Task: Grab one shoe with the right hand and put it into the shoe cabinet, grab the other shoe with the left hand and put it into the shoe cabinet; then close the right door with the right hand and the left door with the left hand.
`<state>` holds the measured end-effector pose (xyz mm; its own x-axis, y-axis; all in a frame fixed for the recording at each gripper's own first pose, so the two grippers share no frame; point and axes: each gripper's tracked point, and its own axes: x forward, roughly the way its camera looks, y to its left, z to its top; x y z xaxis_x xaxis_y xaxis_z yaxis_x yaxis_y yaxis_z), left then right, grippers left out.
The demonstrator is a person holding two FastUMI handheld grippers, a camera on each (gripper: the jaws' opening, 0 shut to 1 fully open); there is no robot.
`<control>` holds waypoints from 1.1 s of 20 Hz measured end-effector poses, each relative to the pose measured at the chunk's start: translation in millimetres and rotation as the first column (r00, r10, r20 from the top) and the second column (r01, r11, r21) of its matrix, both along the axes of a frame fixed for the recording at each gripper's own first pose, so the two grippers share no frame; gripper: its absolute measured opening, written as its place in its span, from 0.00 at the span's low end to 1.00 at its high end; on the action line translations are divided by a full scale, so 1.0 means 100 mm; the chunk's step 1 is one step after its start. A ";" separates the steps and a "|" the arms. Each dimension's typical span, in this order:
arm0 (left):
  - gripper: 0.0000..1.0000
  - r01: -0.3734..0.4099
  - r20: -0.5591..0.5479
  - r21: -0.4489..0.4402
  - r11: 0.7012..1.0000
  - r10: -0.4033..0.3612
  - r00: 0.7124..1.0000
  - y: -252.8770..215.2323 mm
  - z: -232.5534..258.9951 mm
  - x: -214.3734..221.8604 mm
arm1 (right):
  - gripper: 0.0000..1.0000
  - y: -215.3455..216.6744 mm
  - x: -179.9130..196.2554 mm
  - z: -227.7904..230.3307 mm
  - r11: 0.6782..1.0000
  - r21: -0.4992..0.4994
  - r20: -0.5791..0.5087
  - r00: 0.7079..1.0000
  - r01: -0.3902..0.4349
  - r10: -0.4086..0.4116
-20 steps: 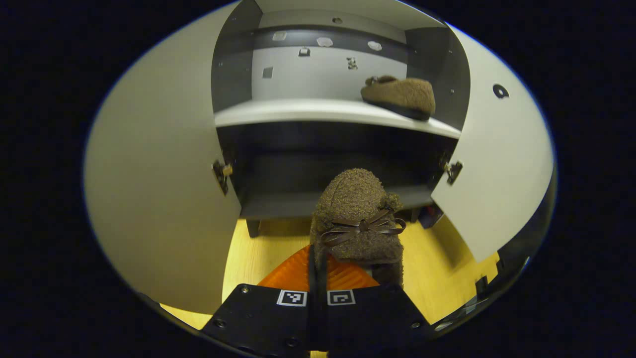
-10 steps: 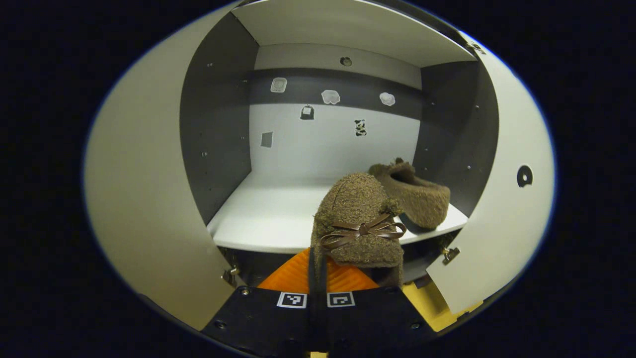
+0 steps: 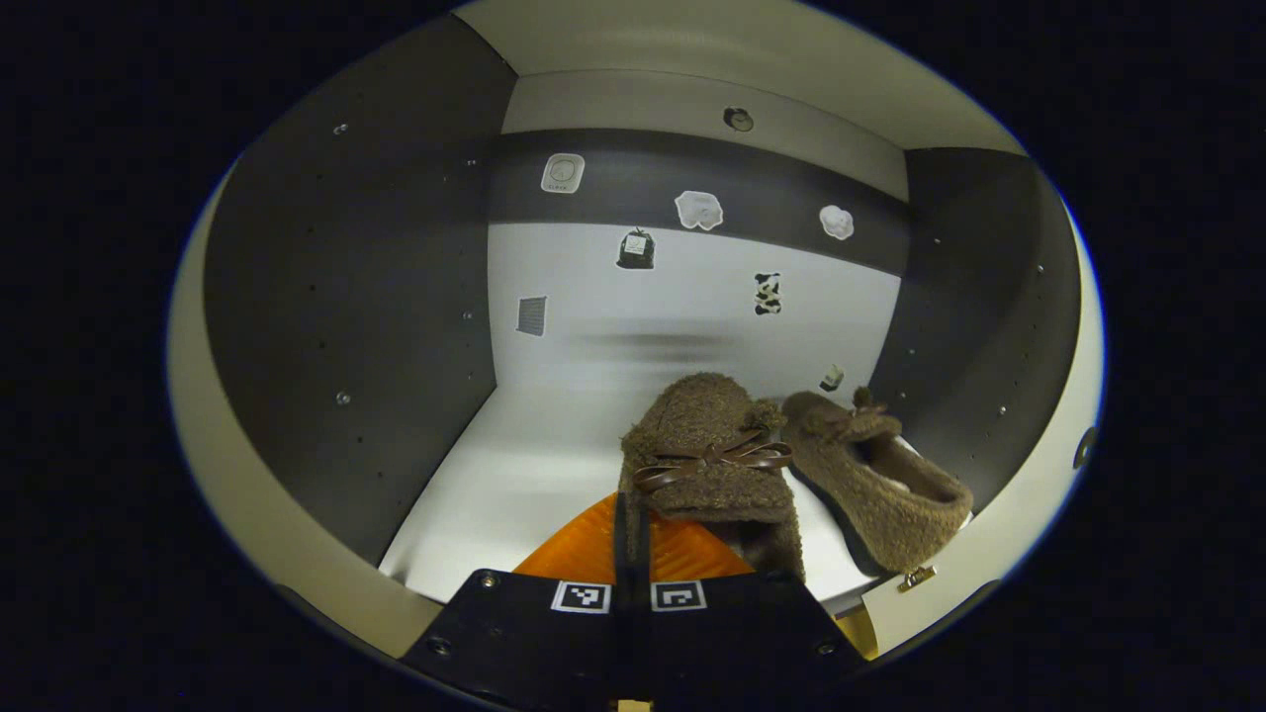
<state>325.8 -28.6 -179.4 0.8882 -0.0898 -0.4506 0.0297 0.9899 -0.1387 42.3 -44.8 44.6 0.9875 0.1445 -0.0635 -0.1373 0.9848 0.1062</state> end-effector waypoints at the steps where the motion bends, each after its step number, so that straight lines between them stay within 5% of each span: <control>1: 0.01 -0.002 -0.001 0.006 1.000 0.002 1.000 0.01 0.01 0.07 | 0.50 -0.01 0.00 -0.01 1.000 -0.003 -0.001 1.000 0.006 -0.006; 12: 0.01 -0.001 -0.056 0.095 0.995 0.007 0.998 0.02 -0.17 0.49 | 0.50 -0.03 -0.10 -0.05 0.999 0.011 -0.017 0.999 0.045 -0.045; 16: 0.08 -0.004 -0.058 0.099 0.995 0.010 0.998 0.02 -0.18 0.49 | 0.50 -0.08 -0.13 -0.03 0.998 0.013 -0.013 0.998 0.065 -0.065; 22: 0.72 0.007 -0.032 0.112 0.994 -0.004 0.999 0.11 0.01 0.37 | 0.50 -0.11 -0.21 0.00 0.997 0.030 -0.011 0.997 0.077 -0.077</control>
